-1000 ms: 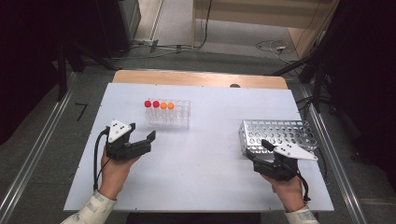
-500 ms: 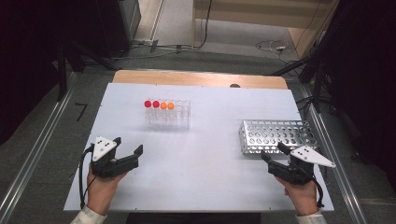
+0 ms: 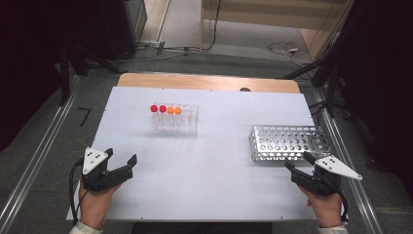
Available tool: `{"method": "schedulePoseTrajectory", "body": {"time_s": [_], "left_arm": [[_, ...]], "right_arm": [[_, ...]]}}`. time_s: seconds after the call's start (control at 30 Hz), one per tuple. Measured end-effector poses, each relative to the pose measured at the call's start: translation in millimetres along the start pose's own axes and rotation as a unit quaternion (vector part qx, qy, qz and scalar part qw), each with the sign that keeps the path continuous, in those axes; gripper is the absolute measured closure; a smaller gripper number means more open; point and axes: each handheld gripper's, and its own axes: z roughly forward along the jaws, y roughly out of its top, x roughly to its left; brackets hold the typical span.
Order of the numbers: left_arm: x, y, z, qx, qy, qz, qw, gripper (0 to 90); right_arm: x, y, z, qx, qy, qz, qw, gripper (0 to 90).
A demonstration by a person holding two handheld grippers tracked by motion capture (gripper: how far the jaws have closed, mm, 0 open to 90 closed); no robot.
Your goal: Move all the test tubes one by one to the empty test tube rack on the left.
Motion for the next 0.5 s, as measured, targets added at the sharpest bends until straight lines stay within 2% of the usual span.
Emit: {"method": "schedulePoseTrajectory", "body": {"time_s": [0.27, 0.5], "left_arm": [[6.9, -5.3, -2.5, 0.007, 0.007, -0.001, 1.0000, 17.7], [7.3, -8.5, -0.8, 0.018, 0.009, 0.003, 0.9998, 17.7]], "right_arm": [[-21.4, -10.6, -1.7, 0.011, -0.030, 0.025, 0.9992, 26.5], [-28.2, -13.6, -3.1, 0.015, -0.044, 0.035, 0.9983, 26.2]]}}
